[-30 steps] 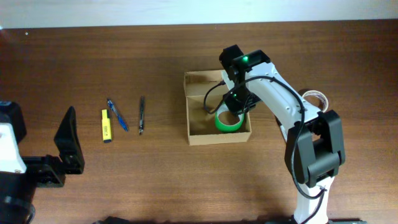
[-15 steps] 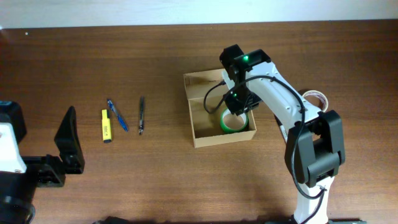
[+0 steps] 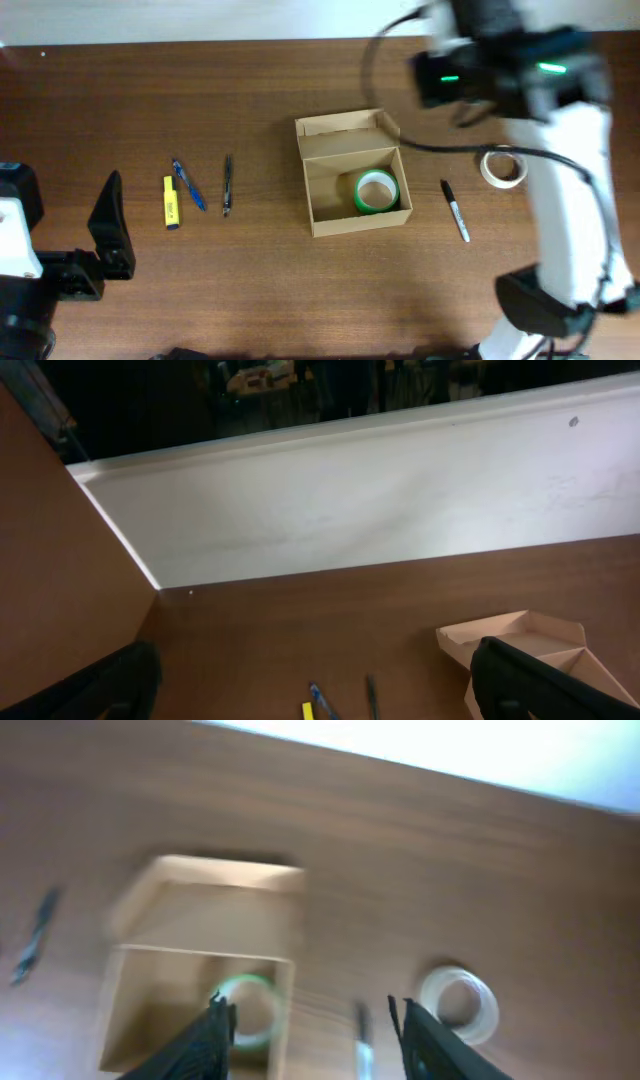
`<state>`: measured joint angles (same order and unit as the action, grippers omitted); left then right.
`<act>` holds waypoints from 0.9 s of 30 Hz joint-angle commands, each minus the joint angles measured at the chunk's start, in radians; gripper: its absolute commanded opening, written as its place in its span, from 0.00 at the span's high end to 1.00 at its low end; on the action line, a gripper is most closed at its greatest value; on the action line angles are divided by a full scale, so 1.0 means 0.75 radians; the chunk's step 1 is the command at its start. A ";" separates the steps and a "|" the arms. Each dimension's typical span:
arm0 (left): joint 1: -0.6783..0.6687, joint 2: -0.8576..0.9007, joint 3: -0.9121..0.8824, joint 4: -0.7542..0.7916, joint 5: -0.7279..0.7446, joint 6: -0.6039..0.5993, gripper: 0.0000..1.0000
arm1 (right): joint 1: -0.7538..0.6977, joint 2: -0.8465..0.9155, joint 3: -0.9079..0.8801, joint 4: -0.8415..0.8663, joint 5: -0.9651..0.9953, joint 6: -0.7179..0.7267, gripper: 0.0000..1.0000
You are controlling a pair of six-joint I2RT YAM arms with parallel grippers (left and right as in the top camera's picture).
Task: Pack container
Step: 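Move the right gripper over the white masking tape roll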
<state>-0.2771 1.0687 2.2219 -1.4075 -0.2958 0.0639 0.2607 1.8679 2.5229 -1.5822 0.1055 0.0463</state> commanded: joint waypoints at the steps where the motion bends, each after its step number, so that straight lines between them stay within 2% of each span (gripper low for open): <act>1: 0.007 0.007 -0.013 0.006 -0.001 0.024 0.01 | -0.223 0.076 -0.023 -0.074 0.070 0.049 0.46; 7: 0.007 0.021 -0.016 0.005 0.000 0.024 0.01 | -0.590 0.182 -0.126 -0.126 -0.010 0.041 0.45; 12: 0.007 0.022 -0.016 0.004 0.001 0.025 0.01 | -0.743 0.276 -0.328 -0.094 -0.114 -0.016 0.45; 20: 0.007 0.024 -0.016 0.005 0.001 0.027 0.01 | -0.665 0.311 -0.832 0.137 -0.193 -0.162 0.44; 27: 0.007 0.026 -0.016 0.000 0.005 0.027 0.01 | -0.526 0.311 -1.086 0.316 -0.212 -0.192 0.44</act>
<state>-0.2771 1.0782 2.2158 -1.4071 -0.2955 0.0647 -0.1547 2.1052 1.7390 -1.3571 -0.0292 -0.0742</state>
